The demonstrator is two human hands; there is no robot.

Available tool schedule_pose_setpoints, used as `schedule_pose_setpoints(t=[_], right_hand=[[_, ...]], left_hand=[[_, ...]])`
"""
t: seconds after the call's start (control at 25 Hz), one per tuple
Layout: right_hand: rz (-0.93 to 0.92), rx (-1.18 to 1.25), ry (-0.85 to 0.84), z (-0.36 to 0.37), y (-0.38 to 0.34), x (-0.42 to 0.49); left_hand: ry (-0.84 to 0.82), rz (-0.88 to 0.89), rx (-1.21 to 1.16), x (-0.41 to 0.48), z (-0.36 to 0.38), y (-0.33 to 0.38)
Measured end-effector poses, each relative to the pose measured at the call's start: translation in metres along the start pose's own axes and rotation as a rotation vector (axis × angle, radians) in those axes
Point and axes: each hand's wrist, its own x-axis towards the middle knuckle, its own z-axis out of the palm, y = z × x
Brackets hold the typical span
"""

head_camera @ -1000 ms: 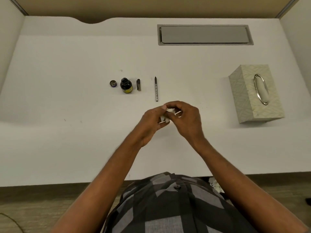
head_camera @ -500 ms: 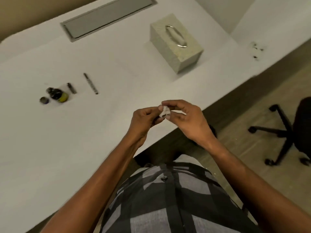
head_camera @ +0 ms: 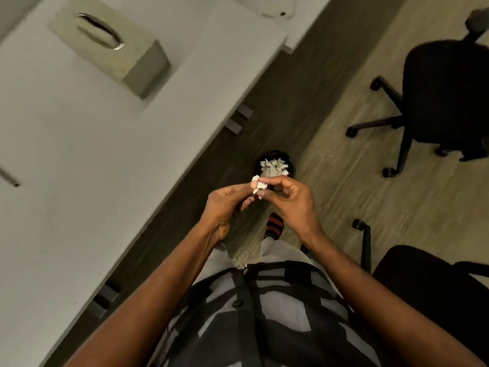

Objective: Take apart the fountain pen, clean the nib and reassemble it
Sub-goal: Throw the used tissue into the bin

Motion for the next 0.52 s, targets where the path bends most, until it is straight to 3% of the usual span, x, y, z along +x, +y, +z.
schedule_pose_setpoints(t=[0.12, 0.36, 0.52], right_hand=[[0.064, 0.006, 0.089, -0.049, 0.029, 0.017], [0.120, -0.200, 0.158, -0.110, 0.132, 0.088], [0.164, -0.213, 0.210, -0.098, 0.217, 0.139]], left_hand=[[-0.028, -0.002, 0.084, 0.032, 0.055, -0.019], [-0.076, 0.200, 0.547, 0.140, 0.113, -0.074], [0.035, 0.105, 0.597, 0.246, 0.106, -0.108]])
